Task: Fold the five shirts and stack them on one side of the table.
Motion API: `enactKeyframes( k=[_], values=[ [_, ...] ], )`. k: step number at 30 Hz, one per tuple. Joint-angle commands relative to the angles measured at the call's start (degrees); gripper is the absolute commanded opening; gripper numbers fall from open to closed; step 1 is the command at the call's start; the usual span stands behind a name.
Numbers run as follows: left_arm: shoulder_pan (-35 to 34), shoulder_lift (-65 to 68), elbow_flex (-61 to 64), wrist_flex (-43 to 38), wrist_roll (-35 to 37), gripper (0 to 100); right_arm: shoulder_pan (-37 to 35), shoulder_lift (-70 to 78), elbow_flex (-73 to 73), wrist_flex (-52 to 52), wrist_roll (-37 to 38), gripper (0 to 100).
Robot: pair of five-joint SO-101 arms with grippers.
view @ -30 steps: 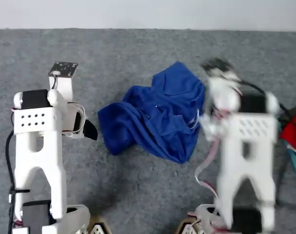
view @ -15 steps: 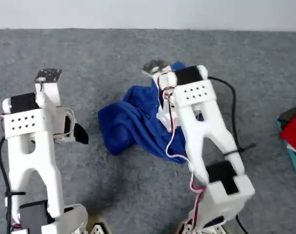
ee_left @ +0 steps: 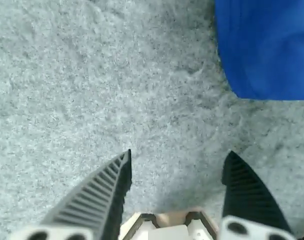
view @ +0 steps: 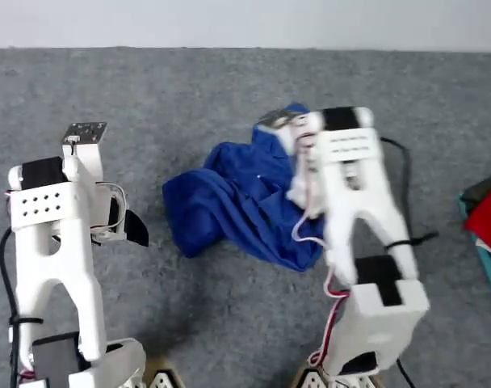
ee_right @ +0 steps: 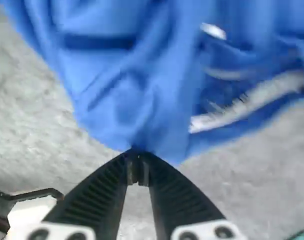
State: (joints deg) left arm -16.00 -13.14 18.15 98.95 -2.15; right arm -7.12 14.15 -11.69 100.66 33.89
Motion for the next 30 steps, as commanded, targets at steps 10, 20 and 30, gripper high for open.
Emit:
enactKeyframes(
  k=[10,20,30],
  values=[
    [0.09,-2.02,-0.13,1.32,0.62,28,31.16,-4.88,-0.35,2.24,23.12,0.9],
    [0.09,-2.02,-0.13,1.14,0.62,28,19.91,-13.05,-0.26,2.42,5.63,24.4],
    [0.09,-2.02,-0.13,1.32,0.62,28,-5.32,-14.2,4.84,0.84,-6.24,29.9]
  ],
)
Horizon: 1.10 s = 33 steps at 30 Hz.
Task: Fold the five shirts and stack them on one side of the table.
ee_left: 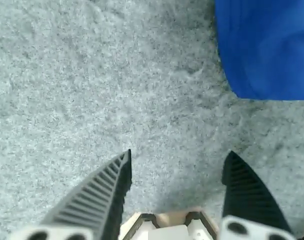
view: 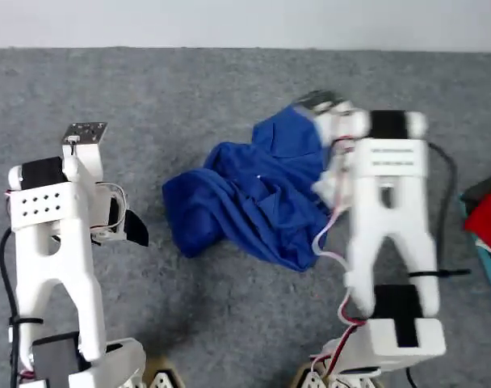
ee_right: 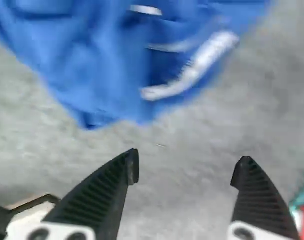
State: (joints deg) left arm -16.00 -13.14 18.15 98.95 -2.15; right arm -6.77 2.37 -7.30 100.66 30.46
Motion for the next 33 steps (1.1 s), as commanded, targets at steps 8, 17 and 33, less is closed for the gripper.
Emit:
enactKeyframes(
  k=[8,17,33],
  values=[
    [0.09,-2.02,-0.04,1.32,0.62,28,-5.76,10.15,0.09,-5.05,-3.25,29.9],
    [0.09,-2.02,2.42,1.05,0.53,28,-5.32,16.57,-2.99,-3.82,-2.02,4.1],
    [0.09,-2.11,2.51,1.05,0.53,28,22.64,14.29,-2.2,2.51,22.68,0.9]
  ],
)
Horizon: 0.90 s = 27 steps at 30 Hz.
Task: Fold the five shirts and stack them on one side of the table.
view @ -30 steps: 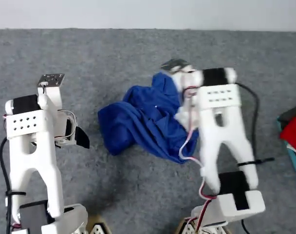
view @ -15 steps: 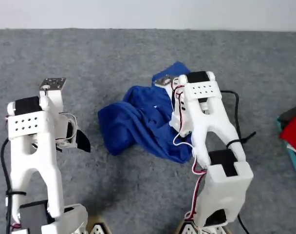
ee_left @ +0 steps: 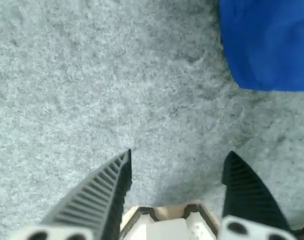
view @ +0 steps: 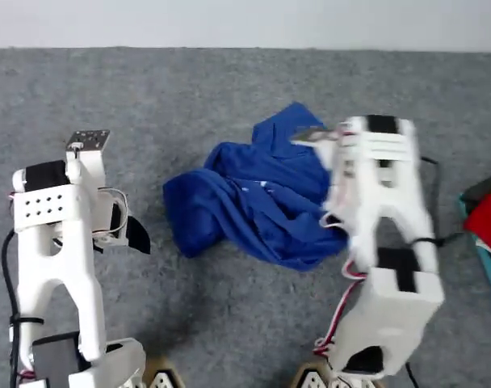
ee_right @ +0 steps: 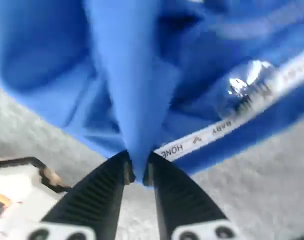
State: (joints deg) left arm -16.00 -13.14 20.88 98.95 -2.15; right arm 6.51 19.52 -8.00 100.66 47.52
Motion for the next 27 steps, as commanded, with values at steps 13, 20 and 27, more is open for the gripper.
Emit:
enactKeyframes(
  k=[13,20,27],
  values=[
    [0.18,-2.02,-0.13,1.05,-3.25,28,33.01,-2.95,-0.7,2.51,20.04,3.5],
    [8.53,-2.02,-2.33,0.62,-3.69,29,33.54,-10.51,-1.05,2.51,20.04,39.1],
    [22.42,-1.05,-11.47,-11.6,5.36,36,33.36,-22.2,0.0,2.15,10.2,49.4]
  ],
)
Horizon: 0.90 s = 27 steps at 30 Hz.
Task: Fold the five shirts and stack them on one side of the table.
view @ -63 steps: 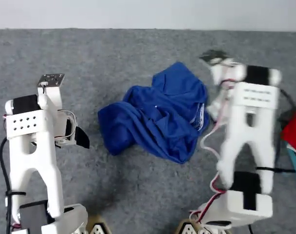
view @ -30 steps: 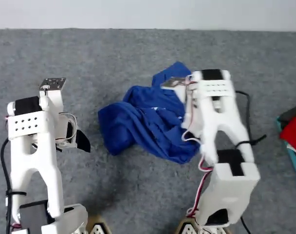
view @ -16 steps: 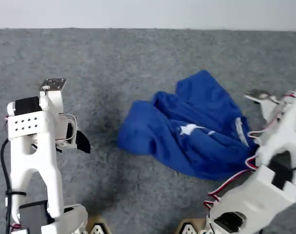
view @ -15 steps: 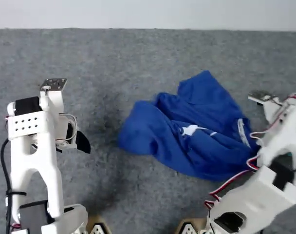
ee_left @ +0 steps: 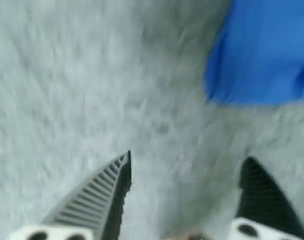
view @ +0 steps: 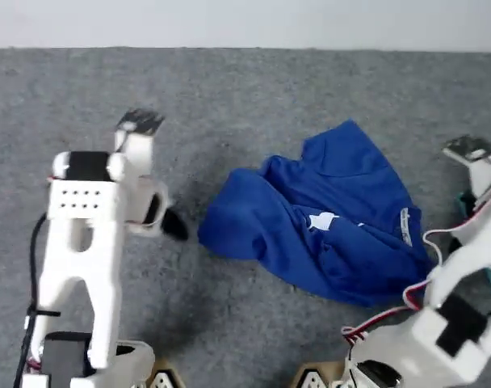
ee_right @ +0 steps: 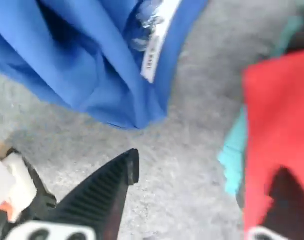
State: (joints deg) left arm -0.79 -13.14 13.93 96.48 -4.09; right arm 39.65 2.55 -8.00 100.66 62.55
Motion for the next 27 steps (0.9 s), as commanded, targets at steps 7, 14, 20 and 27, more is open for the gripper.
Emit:
enactKeyframes(
  k=[7,14,20,27],
  values=[
    [16.53,14.24,-8.92,-26.2,13.36,32,-0.92,-6.46,9.67,2.15,-6.51,49.4],
    [16.62,36.57,-30.11,-20.22,13.27,30,-8.04,-8.75,10.81,2.33,-5.8,49.4],
    [16.88,54.95,-50.07,-12.75,13.27,29,-20.35,-12.44,11.16,2.33,-4.92,49.3],
    [17.85,72.0,-73.36,1.05,4.48,5,-32.66,-11.38,11.16,2.33,-12.22,49.3]
  ],
)
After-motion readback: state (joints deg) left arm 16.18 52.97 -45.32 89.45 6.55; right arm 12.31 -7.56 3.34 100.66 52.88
